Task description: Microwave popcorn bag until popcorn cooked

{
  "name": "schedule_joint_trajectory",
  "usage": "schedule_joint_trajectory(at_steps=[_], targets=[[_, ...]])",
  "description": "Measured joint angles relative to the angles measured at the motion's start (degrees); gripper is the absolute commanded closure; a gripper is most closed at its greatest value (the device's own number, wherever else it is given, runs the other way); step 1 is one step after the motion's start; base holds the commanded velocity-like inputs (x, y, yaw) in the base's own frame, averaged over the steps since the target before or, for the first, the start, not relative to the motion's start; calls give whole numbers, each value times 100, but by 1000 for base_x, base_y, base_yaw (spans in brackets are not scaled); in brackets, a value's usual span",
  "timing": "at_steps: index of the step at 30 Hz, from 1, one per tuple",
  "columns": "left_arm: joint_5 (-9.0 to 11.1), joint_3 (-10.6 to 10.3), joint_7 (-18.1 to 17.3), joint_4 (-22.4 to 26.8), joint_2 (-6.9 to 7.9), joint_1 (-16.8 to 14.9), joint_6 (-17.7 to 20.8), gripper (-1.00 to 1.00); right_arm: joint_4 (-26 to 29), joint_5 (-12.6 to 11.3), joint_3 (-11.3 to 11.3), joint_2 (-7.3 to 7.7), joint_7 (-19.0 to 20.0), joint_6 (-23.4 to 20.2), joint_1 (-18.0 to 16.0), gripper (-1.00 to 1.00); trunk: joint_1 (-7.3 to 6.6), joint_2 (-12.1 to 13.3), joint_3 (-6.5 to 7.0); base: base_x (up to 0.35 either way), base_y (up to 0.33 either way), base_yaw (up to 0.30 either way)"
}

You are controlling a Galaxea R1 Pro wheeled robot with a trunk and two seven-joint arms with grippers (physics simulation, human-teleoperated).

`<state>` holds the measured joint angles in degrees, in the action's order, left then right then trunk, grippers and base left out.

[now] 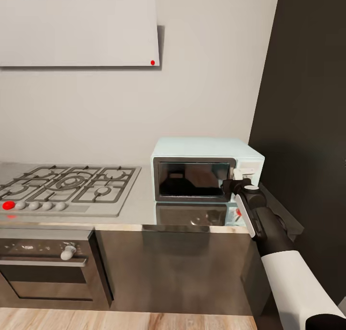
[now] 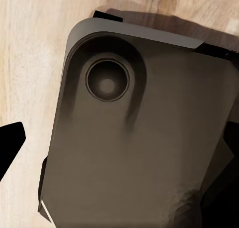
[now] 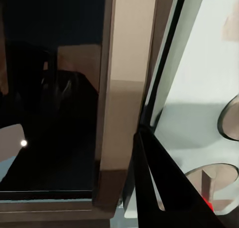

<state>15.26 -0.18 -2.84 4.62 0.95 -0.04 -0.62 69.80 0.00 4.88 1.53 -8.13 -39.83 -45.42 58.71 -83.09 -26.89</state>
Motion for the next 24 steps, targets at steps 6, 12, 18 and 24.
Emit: schedule_joint_trajectory(at_steps=[6, 12, 18, 24], targets=[[0, -1, 0, -1, 0, -1, 0, -100, 1, -19, -7, 12, 22, -1, 0, 100, 0, 0, 0, 0, 0, 0], [55, 62, 1, 5, 7, -2, -1, -100, -8, -6, -1, 11, 17, 15, -1, 100, 1, 2, 2, -11, 0, 0], [55, 65, 0, 0, 0, -6, -3, -100, 1, -143, 3, 4, 7, 31, 1, 100, 5, 4, 2, -289, 0, 0], [47, 61, -5, 0, 0, -5, -2, -100, 2, -137, 181, 5, -13, 32, 1, 100, 3, 4, 3, -235, 0, 0]])
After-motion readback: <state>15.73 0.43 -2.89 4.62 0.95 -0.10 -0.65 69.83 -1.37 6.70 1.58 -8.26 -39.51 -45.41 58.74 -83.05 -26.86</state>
